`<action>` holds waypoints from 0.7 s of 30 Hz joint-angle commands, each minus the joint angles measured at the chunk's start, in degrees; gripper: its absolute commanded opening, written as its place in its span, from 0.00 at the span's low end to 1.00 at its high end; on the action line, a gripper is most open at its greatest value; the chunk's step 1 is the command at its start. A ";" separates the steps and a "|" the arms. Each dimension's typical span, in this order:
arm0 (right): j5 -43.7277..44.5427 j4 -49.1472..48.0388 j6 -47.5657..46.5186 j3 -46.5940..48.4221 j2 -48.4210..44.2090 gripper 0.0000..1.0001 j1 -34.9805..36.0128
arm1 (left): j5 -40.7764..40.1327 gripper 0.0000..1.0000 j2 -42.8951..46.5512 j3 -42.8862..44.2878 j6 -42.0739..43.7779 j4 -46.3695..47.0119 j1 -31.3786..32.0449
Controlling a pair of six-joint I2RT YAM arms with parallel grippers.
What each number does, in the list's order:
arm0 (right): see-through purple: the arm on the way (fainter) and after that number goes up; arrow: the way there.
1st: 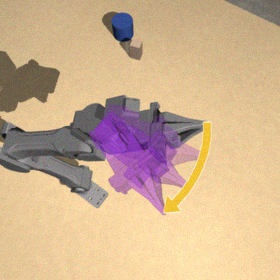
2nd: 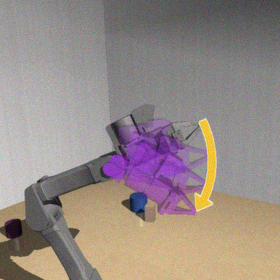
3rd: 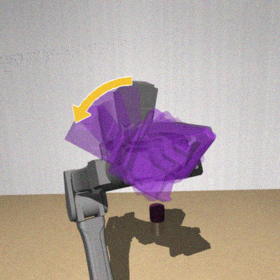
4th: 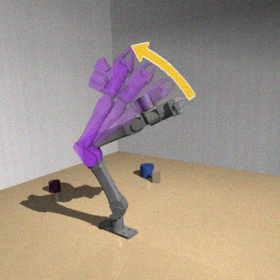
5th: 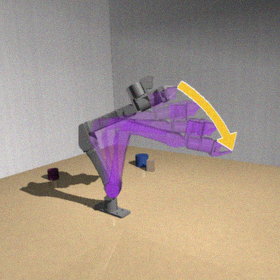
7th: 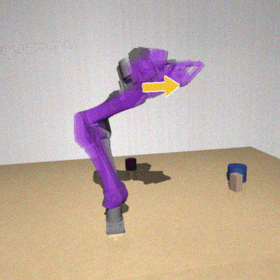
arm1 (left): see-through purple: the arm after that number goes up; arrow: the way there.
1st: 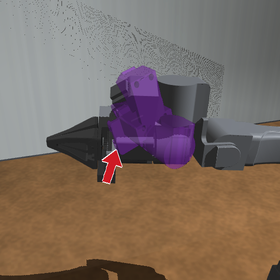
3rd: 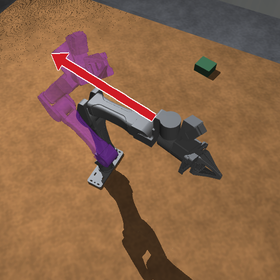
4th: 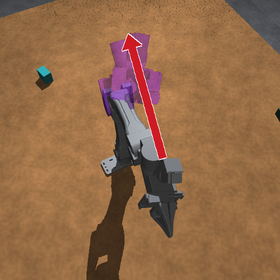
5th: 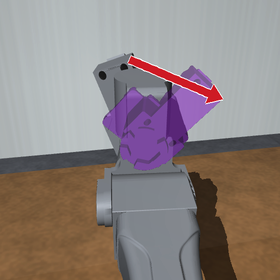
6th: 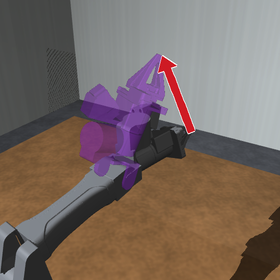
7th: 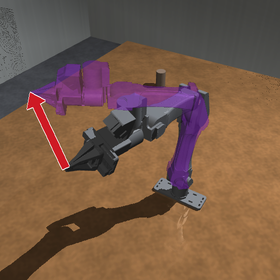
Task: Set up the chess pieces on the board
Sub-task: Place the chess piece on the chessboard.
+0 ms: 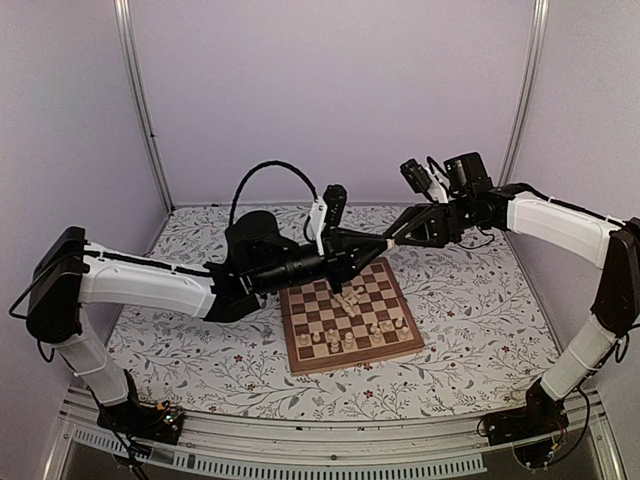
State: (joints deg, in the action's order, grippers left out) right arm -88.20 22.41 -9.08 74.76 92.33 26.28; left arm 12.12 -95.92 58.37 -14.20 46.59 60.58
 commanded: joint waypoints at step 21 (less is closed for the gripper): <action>40.89 -2.46 -19.08 -14.90 -7.31 0.54 -10.32 | -5.73 0.00 -7.04 33.61 6.06 -105.53 -1.00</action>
State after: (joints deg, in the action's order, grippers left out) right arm -49.74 19.94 -24.84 59.86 85.30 15.84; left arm 7.07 -97.17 90.00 -7.75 -42.37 60.18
